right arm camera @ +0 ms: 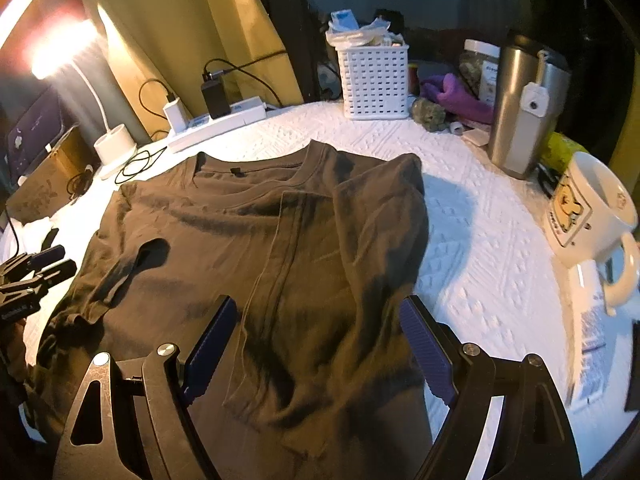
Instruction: Fold small clothes
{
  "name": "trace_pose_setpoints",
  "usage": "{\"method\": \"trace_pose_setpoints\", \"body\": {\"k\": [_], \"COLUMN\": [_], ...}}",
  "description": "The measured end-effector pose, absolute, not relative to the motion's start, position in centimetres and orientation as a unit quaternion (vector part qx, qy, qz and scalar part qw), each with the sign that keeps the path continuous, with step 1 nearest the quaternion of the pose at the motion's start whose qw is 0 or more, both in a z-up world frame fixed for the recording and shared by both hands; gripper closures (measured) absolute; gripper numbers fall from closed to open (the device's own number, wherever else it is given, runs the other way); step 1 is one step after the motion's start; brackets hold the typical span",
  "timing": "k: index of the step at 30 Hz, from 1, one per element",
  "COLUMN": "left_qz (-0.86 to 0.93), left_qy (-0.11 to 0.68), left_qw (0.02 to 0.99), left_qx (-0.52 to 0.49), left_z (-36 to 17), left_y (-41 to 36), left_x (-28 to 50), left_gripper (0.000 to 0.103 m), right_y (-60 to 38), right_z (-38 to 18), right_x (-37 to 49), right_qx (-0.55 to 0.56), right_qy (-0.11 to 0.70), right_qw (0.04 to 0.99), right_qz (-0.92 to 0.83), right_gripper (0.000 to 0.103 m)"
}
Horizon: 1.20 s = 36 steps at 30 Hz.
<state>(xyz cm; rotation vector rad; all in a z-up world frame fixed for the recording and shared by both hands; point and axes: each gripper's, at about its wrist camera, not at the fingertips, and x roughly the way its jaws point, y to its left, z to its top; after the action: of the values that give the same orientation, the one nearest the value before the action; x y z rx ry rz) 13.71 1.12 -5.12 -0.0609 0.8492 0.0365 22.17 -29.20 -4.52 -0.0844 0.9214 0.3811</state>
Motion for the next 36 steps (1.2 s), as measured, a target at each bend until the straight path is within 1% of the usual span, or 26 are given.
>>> {"method": "trace_pose_setpoints", "body": {"k": [7, 13, 18, 21, 23, 25, 26, 27, 30, 32, 36], "left_qz": [0.032, 0.049, 0.062, 0.067, 0.067, 0.067, 0.069, 0.071, 0.074, 0.076, 0.068], "left_qy": [0.391, 0.391, 0.400, 0.409, 0.416, 0.423, 0.425, 0.427, 0.429, 0.430, 0.433], "left_qw": [0.919, 0.917, 0.912, 0.907, 0.903, 0.901, 0.899, 0.898, 0.897, 0.896, 0.895], "left_qx": [-0.045, -0.055, -0.069, -0.075, -0.077, -0.076, -0.075, -0.076, -0.078, -0.077, -0.085], "left_z": [-4.4, -4.8, -5.8, -6.8, -7.4, -7.8, -7.9, -7.9, -8.0, -7.9, -8.2], "left_y": [2.4, 3.4, 4.3, 4.5, 4.4, 4.4, 4.3, 4.4, 4.4, 4.4, 4.4], "left_x": [9.4, 5.4, 2.9, 1.8, 1.0, 0.2, -0.2, -0.5, -1.6, -2.2, -3.0], "left_gripper": [0.041, 0.041, 0.040, 0.038, 0.035, 0.034, 0.034, 0.034, 0.034, 0.034, 0.034], "right_y": [-31.5, -34.1, -36.0, -36.8, -37.0, -36.9, -36.8, -36.7, -35.8, -35.4, -34.9], "right_z": [-3.4, -2.9, -3.5, -4.0, -4.3, -4.4, -4.4, -4.5, -5.0, -5.2, -6.1], "right_x": [18.8, 15.8, 13.7, 12.0, 10.7, 9.6, 9.3, 8.9, 7.7, 7.2, 6.6], "right_qx": [-0.043, -0.049, -0.054, -0.060, -0.066, -0.074, -0.076, -0.078, -0.092, -0.099, -0.109], "right_qy": [0.424, 0.412, 0.416, 0.417, 0.415, 0.414, 0.415, 0.416, 0.418, 0.422, 0.434], "right_qw": [0.889, 0.898, 0.898, 0.898, 0.898, 0.897, 0.896, 0.894, 0.887, 0.883, 0.872], "right_qz": [0.168, 0.148, 0.131, 0.127, 0.132, 0.138, 0.142, 0.147, 0.170, 0.180, 0.196], "right_gripper": [0.018, 0.018, 0.018, 0.019, 0.020, 0.031, 0.042, 0.048, 0.051, 0.056, 0.056]}}
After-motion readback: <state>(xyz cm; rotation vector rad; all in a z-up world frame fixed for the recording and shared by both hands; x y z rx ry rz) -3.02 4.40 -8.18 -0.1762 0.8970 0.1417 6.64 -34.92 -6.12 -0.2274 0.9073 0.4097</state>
